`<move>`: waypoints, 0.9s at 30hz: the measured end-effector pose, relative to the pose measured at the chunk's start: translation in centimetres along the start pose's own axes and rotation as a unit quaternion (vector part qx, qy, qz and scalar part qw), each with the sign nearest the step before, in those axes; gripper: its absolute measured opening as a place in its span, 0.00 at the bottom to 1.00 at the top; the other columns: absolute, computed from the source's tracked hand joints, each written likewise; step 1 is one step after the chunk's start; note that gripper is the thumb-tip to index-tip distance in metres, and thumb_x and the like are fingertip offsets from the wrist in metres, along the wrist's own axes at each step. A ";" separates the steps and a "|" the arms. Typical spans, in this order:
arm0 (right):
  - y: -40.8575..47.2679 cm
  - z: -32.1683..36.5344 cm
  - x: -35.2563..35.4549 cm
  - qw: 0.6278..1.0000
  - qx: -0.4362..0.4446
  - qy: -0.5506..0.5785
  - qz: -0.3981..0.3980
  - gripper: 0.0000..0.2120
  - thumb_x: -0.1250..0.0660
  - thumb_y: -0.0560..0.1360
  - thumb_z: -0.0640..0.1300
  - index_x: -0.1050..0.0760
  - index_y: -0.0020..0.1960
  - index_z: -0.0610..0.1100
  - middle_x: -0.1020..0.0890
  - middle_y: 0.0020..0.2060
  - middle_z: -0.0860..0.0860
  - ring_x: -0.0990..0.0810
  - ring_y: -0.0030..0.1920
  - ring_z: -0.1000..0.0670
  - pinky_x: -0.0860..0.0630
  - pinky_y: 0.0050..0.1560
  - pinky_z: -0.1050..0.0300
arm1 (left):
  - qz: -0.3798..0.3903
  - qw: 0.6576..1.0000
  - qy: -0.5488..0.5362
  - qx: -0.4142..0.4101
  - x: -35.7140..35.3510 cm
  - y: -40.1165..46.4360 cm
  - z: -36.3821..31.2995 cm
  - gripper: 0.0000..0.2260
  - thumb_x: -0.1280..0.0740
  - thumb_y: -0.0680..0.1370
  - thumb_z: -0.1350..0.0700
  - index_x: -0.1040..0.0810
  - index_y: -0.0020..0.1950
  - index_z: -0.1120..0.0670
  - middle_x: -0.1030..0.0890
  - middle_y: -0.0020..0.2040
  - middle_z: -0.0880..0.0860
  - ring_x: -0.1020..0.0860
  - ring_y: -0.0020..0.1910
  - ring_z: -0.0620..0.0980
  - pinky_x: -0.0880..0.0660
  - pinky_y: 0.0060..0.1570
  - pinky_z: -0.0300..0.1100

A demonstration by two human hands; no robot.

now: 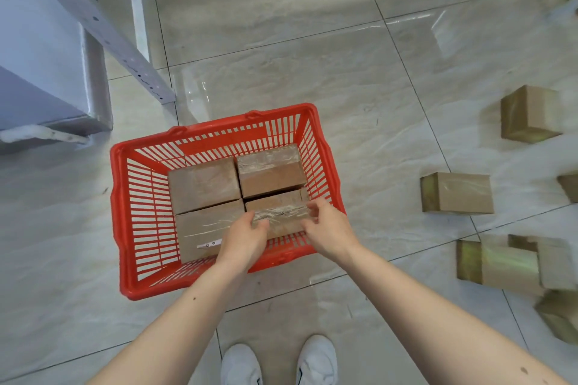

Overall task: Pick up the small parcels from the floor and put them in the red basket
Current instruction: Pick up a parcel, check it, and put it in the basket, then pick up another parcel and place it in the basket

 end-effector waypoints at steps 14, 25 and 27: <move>-12.1 -0.6 9.4 0.980 -0.101 0.165 -0.047 0.13 0.35 0.73 0.42 0.29 0.57 0.48 0.20 0.45 0.52 0.19 0.53 0.46 0.24 0.60 0.46 | 0.044 0.996 0.028 -0.079 3.4 -12.6 -10.2 0.24 0.41 0.81 0.44 0.32 0.74 0.54 0.29 0.73 0.51 0.31 0.72 0.50 0.36 0.68 0.45; -15.8 -3.8 14.7 0.951 -0.138 0.265 -0.084 0.17 0.35 0.73 0.42 0.30 0.62 0.46 0.20 0.52 0.47 0.19 0.54 0.45 0.23 0.58 0.47 | 0.074 0.992 0.028 -0.103 2.2 -17.4 -15.6 0.21 0.41 0.80 0.45 0.27 0.70 0.53 0.24 0.67 0.49 0.26 0.64 0.47 0.33 0.60 0.40; -16.0 -4.9 15.9 0.946 -0.140 0.280 -0.089 0.17 0.35 0.73 0.41 0.30 0.61 0.45 0.20 0.50 0.48 0.19 0.54 0.45 0.24 0.57 0.48 | 0.078 0.992 0.030 -0.097 1.2 -18.1 -16.6 0.21 0.40 0.80 0.46 0.28 0.70 0.53 0.23 0.67 0.49 0.26 0.65 0.48 0.33 0.61 0.40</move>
Point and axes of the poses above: each hand's wrist, its own y-axis towards the middle knuckle, its own x-axis out of the back of the hand, z = x × y, the point moved 4 cm from there along y, towards the middle knuckle
